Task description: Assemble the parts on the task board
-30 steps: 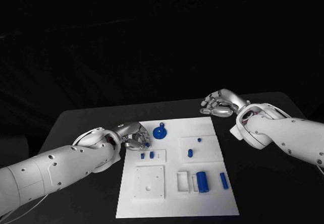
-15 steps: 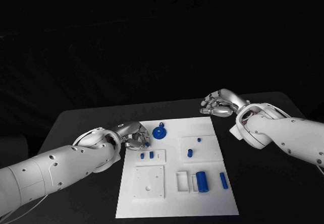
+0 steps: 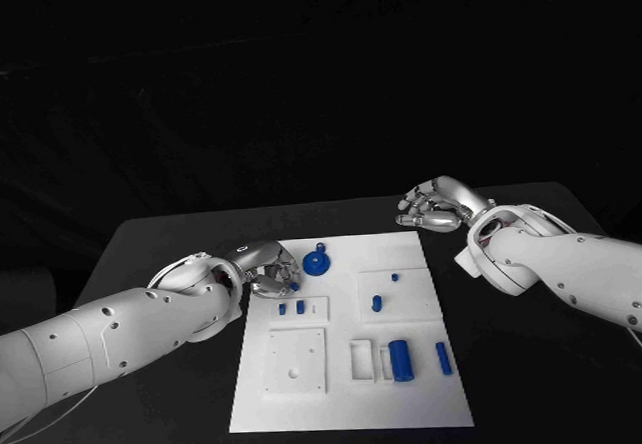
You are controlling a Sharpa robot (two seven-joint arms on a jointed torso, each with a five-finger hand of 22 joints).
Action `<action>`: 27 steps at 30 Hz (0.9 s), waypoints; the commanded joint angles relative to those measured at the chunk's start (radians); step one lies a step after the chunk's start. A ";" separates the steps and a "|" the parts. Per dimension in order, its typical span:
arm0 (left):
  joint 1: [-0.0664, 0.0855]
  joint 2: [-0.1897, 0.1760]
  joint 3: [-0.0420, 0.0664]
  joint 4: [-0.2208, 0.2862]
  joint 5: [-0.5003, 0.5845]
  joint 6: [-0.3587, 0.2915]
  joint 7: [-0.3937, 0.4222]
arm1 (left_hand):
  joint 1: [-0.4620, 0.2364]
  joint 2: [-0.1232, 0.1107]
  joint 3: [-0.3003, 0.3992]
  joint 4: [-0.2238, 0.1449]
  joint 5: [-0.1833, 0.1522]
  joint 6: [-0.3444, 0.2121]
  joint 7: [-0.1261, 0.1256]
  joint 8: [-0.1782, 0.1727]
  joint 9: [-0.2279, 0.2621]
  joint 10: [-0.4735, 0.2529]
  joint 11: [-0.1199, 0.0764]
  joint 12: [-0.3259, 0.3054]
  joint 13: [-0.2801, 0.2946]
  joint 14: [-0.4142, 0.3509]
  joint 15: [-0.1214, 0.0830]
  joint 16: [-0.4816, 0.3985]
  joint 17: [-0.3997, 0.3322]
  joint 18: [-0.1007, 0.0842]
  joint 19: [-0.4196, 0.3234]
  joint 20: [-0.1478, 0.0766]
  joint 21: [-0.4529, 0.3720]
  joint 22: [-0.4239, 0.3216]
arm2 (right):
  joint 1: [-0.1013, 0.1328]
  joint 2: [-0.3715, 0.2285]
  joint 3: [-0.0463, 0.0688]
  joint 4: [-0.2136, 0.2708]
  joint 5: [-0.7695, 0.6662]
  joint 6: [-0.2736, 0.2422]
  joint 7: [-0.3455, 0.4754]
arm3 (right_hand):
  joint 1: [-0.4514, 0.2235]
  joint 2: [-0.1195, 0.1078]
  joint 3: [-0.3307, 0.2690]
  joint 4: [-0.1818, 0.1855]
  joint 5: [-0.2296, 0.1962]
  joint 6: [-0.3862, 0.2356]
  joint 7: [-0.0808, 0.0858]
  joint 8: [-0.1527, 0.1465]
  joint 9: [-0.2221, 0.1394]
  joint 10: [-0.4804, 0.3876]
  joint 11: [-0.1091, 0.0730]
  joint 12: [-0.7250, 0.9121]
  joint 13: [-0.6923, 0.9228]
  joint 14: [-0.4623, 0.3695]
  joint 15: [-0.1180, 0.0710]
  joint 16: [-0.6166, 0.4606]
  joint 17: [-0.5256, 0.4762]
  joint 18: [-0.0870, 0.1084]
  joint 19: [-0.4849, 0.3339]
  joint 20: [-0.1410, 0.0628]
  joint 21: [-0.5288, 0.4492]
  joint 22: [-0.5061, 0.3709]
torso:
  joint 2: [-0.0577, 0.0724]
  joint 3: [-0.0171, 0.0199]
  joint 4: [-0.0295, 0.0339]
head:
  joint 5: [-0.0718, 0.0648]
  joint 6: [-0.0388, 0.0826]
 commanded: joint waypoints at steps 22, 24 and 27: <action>-0.002 0.018 -0.007 0.030 -0.198 0.072 -0.036 | -0.001 0.005 0.007 -0.006 0.007 0.009 0.000 0.005 -0.002 0.013 -0.002 -0.008 0.003 -0.004 -0.001 0.001 -0.003 0.032 -0.003 -0.038 0.004 0.019 | 0.000 -0.001 0.000 0.004 -0.002 0.009 0.009 | -0.002 0.009 0.000 0.000 0.006 -0.009 0.001 -0.001 -0.002 -0.006 0.001 0.007 -0.003 -0.006 0.001 0.006 -0.002 0.016 0.008 0.001 -0.005 0.002 | 0.000 -0.0001 -0.0005 | -0.001 -0.003; -0.003 0.018 -0.009 0.035 -0.221 0.072 -0.042 | 0.000 0.004 0.008 -0.007 0.010 0.011 -0.001 0.006 -0.002 0.016 -0.003 -0.007 0.004 -0.004 -0.002 0.002 -0.003 0.032 -0.004 -0.038 0.005 0.019 | 0.000 -0.001 0.000 0.004 -0.002 0.008 0.009 | -0.003 0.009 0.000 0.000 0.006 -0.009 0.001 -0.001 -0.002 -0.006 0.001 0.007 -0.003 -0.006 0.001 0.006 -0.002 0.016 0.008 0.001 -0.005 0.003 | 0.000 -0.0002 -0.0003 | -0.001 -0.002; -0.003 0.017 -0.011 0.040 -0.234 0.070 -0.048 | 0.000 0.003 0.008 -0.007 0.013 0.014 -0.002 0.007 -0.002 0.018 -0.004 -0.007 0.005 -0.004 -0.002 0.003 -0.002 0.032 -0.004 -0.038 0.006 0.019 | 0.000 0.000 0.000 0.004 -0.002 0.008 0.009 | -0.003 0.009 0.000 0.000 0.006 -0.009 0.001 -0.001 -0.002 -0.006 0.001 0.007 -0.003 -0.006 0.001 0.006 -0.002 0.016 0.008 0.001 -0.005 0.003 | 0.000 0.0000 0.0002 | -0.001 -0.002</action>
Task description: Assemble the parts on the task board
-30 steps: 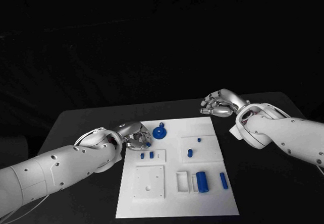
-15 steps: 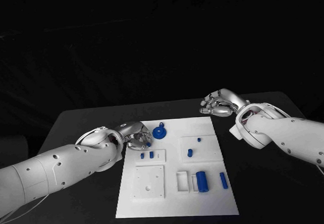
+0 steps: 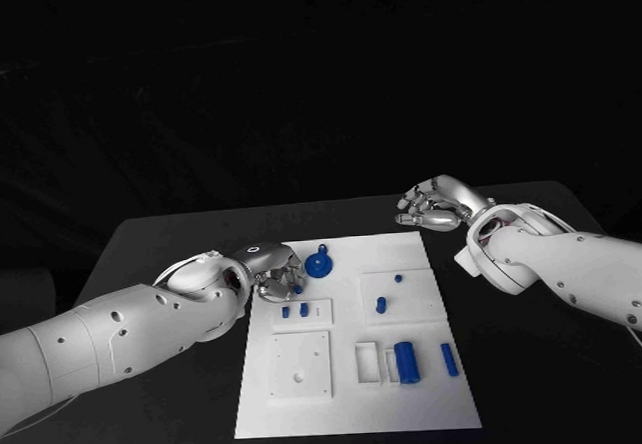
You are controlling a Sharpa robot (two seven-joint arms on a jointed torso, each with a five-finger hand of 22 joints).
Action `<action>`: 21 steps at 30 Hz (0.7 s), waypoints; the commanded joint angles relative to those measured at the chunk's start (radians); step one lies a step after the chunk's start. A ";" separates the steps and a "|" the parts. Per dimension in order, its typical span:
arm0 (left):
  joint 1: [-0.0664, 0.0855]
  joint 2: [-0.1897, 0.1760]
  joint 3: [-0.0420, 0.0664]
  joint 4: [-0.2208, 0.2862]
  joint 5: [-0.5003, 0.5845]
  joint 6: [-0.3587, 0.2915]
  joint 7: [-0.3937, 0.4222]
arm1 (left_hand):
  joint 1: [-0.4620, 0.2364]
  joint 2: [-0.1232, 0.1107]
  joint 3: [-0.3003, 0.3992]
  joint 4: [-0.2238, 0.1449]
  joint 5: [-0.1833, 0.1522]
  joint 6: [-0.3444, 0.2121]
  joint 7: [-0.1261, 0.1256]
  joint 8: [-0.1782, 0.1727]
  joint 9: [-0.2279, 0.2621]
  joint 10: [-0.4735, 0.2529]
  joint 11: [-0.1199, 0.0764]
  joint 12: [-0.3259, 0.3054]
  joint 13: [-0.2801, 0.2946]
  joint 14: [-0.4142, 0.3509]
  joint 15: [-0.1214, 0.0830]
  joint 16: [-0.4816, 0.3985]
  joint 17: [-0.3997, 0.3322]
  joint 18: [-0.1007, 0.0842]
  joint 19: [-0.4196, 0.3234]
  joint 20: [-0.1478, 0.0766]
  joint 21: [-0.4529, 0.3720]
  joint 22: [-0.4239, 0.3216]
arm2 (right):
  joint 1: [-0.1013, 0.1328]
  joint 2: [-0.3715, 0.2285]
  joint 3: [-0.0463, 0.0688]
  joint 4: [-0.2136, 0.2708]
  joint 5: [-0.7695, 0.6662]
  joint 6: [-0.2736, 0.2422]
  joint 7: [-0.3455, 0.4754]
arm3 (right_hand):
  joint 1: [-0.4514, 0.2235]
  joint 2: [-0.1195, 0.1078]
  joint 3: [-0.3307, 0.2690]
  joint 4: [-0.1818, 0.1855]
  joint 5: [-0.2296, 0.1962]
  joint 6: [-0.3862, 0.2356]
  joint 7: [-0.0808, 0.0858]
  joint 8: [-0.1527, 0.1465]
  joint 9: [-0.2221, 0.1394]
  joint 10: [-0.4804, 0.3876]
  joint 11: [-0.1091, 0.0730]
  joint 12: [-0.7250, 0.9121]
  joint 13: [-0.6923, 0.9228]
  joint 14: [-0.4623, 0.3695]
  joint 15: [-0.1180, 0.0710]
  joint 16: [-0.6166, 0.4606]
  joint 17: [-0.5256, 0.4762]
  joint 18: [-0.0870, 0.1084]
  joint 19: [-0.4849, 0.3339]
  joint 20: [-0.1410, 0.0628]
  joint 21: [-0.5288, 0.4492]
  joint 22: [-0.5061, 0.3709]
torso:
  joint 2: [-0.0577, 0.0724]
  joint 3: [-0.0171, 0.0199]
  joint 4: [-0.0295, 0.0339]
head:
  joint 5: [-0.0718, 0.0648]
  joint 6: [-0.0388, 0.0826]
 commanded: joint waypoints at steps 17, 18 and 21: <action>-0.009 -0.003 -0.007 -0.001 -0.014 -0.007 -0.007 | 0.011 -0.022 0.008 0.003 0.007 -0.065 0.030 -0.034 -0.023 -0.019 0.011 -0.028 -0.003 -0.003 0.005 0.004 -0.004 0.030 0.005 -0.035 0.007 0.016 | 0.000 -0.002 0.000 0.001 -0.002 0.009 0.008 | -0.003 0.008 0.000 0.000 0.006 -0.010 0.001 -0.001 -0.001 -0.006 0.001 0.004 -0.002 -0.006 0.001 0.006 -0.001 0.016 0.008 0.001 -0.006 0.002 | 0.000 -0.0009 0.0002 | -0.001 0.003; -0.009 -0.004 -0.007 -0.001 -0.012 -0.011 -0.009 | 0.012 -0.025 0.009 0.004 0.007 -0.073 0.033 -0.037 -0.025 -0.025 0.013 -0.032 -0.004 -0.005 0.008 0.003 -0.005 0.031 0.004 -0.033 0.007 0.016 | 0.000 -0.002 0.000 0.001 -0.002 0.011 0.008 | -0.003 0.008 0.000 0.000 0.006 -0.010 0.001 -0.001 -0.001 -0.006 0.001 0.004 -0.002 -0.006 0.001 0.006 -0.001 0.016 0.008 0.001 -0.006 0.002 | 0.000 -0.0010 0.0000 | -0.001 0.003; -0.009 -0.006 -0.007 -0.003 -0.005 -0.016 -0.013 | 0.016 -0.036 0.010 0.003 0.006 -0.116 0.032 -0.057 -0.038 -0.058 0.026 -0.053 -0.013 -0.009 0.020 0.000 -0.007 0.034 0.000 -0.023 0.004 0.015 | 0.000 -0.003 0.000 0.001 -0.003 0.017 0.006 | -0.002 0.008 0.000 0.000 0.006 -0.010 0.001 -0.001 -0.001 -0.006 0.001 0.004 -0.002 -0.006 0.001 0.006 -0.001 0.016 0.008 0.001 -0.006 0.002 | 0.000 -0.0010 0.0006 | -0.002 0.002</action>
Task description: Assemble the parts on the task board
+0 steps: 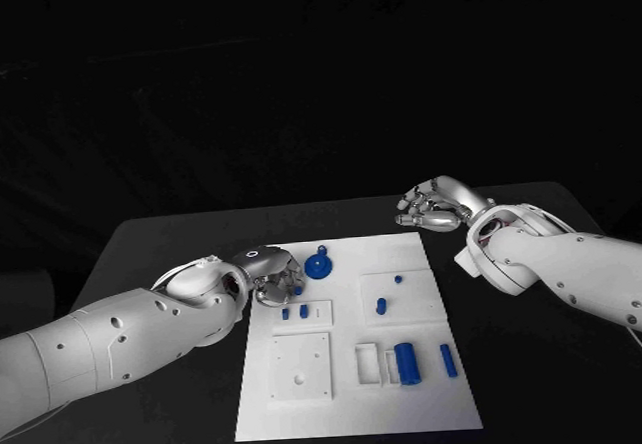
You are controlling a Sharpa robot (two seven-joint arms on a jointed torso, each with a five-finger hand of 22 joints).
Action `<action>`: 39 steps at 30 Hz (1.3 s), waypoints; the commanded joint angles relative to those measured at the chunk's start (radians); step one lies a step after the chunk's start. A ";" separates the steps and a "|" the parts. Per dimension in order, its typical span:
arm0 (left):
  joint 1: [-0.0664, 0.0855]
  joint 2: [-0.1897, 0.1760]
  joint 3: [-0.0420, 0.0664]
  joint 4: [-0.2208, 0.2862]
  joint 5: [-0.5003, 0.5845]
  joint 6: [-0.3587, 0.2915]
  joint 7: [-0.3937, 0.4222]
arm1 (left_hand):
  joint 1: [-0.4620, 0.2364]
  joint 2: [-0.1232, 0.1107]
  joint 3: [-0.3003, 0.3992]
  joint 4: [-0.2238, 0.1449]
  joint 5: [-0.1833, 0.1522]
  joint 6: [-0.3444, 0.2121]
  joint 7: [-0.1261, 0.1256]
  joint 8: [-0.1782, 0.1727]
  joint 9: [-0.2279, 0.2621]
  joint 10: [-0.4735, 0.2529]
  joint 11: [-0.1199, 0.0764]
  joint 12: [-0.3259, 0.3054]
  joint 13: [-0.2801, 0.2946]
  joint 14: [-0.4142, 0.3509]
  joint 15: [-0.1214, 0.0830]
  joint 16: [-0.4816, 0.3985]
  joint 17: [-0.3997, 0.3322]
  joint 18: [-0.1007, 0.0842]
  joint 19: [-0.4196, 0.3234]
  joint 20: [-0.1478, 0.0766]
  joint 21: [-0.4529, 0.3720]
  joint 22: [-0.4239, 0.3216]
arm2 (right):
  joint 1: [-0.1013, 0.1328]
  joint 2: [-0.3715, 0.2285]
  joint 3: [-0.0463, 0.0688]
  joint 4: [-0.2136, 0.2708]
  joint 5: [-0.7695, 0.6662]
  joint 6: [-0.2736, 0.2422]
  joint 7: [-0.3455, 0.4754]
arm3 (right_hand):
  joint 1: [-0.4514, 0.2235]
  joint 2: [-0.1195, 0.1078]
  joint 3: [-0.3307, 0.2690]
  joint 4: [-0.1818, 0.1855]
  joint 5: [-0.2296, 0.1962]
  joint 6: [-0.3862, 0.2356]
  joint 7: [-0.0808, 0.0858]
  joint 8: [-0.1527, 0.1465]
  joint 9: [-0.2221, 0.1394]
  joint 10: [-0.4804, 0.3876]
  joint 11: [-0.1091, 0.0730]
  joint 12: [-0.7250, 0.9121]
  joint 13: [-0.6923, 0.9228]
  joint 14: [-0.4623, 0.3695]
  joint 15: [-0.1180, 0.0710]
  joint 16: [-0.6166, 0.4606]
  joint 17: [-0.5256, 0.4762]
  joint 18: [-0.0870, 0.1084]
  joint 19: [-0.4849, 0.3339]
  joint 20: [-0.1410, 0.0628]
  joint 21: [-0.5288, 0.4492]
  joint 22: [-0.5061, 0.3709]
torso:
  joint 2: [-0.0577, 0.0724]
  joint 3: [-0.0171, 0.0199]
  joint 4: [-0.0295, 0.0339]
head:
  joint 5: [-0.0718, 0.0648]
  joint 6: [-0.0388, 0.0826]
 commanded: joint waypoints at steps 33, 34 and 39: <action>0.007 -0.062 0.011 -0.004 0.918 -0.143 0.121 | -0.036 -0.048 -0.015 0.039 -0.014 -0.052 0.032 0.007 -0.019 -0.057 0.028 -0.017 -0.022 -0.025 0.032 -0.036 -0.026 0.047 -0.017 0.004 -0.025 0.006 | -0.015 -0.008 -0.002 0.047 -0.503 0.289 -0.050 | 0.151 0.015 0.053 -0.076 -0.277 0.038 -0.022 0.027 0.011 0.273 -0.037 -0.518 -0.204 0.383 -0.096 0.228 0.086 0.016 0.467 -0.190 0.184 0.062 | -0.001 0.0000 0.0006 | -0.056 0.014; 0.008 -0.064 0.011 -0.003 0.969 -0.133 0.150 | -0.046 -0.048 -0.022 0.042 -0.015 -0.054 0.033 0.008 -0.019 -0.058 0.029 -0.017 -0.023 -0.033 0.034 -0.048 -0.031 0.045 -0.023 0.006 -0.032 0.004 | -0.017 -0.008 -0.003 0.049 -0.520 0.296 -0.054 | 0.152 0.007 0.075 -0.069 -0.291 0.039 -0.022 0.026 0.009 0.283 -0.036 -0.536 -0.205 0.382 -0.096 0.241 0.097 0.016 0.472 -0.193 0.195 0.064 | -0.001 -0.0002 0.0006 | -0.056 0.014; 0.020 -0.081 0.011 0.003 1.202 -0.006 0.298 | -0.084 -0.023 -0.054 0.035 -0.022 -0.061 0.032 0.020 -0.020 -0.055 0.036 -0.015 -0.023 -0.101 0.044 -0.169 -0.089 0.020 -0.098 0.023 -0.119 -0.034 | -0.025 -0.003 -0.009 0.060 -0.594 0.314 -0.069 | 0.147 0.000 0.108 -0.070 -0.307 0.047 -0.026 0.027 0.009 0.313 -0.034 -0.600 -0.207 0.381 -0.094 0.268 0.121 0.016 0.478 -0.200 0.232 0.063 | 0.000 -0.0001 -0.0002 | -0.057 0.015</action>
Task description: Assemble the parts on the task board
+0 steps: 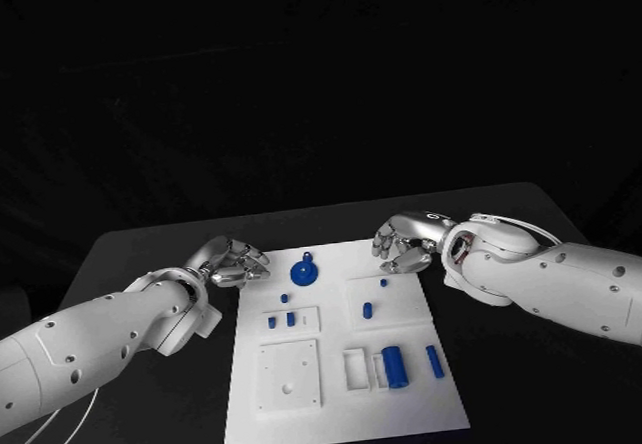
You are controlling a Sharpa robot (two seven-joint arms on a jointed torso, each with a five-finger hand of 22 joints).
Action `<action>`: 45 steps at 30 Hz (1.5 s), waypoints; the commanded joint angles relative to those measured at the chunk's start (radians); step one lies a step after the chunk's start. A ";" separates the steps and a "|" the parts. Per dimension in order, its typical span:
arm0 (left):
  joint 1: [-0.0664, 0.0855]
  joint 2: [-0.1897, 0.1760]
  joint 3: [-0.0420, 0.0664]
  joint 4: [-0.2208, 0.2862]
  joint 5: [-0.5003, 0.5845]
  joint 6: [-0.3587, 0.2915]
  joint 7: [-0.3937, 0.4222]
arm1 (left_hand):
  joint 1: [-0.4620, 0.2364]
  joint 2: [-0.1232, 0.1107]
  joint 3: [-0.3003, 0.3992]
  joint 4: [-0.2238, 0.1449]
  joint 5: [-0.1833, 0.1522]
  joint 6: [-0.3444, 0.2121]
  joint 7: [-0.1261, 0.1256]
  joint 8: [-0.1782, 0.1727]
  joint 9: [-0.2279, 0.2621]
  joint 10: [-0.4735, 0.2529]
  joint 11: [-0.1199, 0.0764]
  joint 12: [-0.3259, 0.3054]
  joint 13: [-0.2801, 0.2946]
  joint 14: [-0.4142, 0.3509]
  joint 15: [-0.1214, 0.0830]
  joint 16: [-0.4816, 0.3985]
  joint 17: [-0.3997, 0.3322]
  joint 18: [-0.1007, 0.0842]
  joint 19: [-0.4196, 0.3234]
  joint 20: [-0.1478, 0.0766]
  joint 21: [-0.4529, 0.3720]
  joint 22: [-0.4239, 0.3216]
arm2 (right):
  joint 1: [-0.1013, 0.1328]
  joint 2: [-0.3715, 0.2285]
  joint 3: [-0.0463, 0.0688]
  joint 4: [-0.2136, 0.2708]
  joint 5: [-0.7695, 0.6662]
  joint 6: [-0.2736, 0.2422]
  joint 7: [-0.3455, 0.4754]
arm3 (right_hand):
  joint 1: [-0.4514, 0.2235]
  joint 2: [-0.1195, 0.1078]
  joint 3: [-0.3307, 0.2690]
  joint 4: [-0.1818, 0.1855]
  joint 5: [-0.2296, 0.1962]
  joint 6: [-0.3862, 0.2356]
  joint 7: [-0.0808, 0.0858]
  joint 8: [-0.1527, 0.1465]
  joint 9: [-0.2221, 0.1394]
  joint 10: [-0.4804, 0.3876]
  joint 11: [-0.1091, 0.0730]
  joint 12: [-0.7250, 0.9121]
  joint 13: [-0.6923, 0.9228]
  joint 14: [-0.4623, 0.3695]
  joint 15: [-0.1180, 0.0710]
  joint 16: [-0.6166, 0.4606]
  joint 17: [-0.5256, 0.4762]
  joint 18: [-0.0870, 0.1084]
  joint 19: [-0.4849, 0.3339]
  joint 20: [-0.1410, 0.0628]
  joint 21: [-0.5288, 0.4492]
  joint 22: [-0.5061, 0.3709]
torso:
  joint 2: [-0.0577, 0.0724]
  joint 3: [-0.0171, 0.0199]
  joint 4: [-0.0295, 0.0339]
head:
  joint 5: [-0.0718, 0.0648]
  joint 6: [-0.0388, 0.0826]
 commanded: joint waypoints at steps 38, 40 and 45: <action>0.022 -0.031 0.001 0.049 0.378 0.117 0.193 | -0.061 0.055 -0.065 -0.055 0.010 -0.019 -0.002 0.044 -0.013 0.040 0.006 0.001 -0.008 -0.023 0.045 -0.361 -0.109 -0.005 -0.073 0.036 -0.193 -0.084 | -0.031 0.027 -0.037 0.016 -0.297 0.072 -0.062 | 0.029 -0.037 0.157 0.042 -0.172 0.085 -0.032 0.026 0.002 0.158 -0.023 -0.141 0.035 -0.002 -0.016 0.013 0.010 0.043 -0.007 -0.002 0.055 0.020 | 0.001 0.0007 0.0002 | 0.007 -0.016; 0.022 -0.031 0.001 0.049 0.379 0.118 0.193 | -0.061 0.055 -0.065 -0.055 0.010 -0.019 -0.002 0.044 -0.013 0.039 0.006 0.001 -0.008 -0.023 0.045 -0.361 -0.108 -0.005 -0.073 0.036 -0.194 -0.084 | -0.033 0.028 -0.038 0.017 -0.305 0.075 -0.063 | 0.032 -0.035 0.172 0.045 -0.191 0.097 -0.036 0.031 0.004 0.172 -0.027 -0.141 0.045 -0.001 -0.020 0.013 0.010 0.043 -0.008 -0.002 0.057 0.020 | 0.002 0.0006 0.0001 | 0.006 -0.017; 0.022 -0.032 0.001 0.049 0.379 0.116 0.192 | -0.062 0.056 -0.065 -0.054 0.010 -0.019 -0.002 0.045 -0.013 0.039 0.007 0.001 -0.008 -0.022 0.044 -0.362 -0.107 -0.005 -0.073 0.036 -0.194 -0.083 | -0.038 0.031 -0.039 0.020 -0.320 0.073 -0.068 | 0.038 -0.026 0.195 0.044 -0.212 0.120 -0.045 0.039 0.007 0.196 -0.036 -0.139 0.065 0.000 -0.028 0.013 0.011 0.043 -0.009 -0.002 0.063 0.021 | 0.001 0.0007 0.0001 | 0.006 -0.019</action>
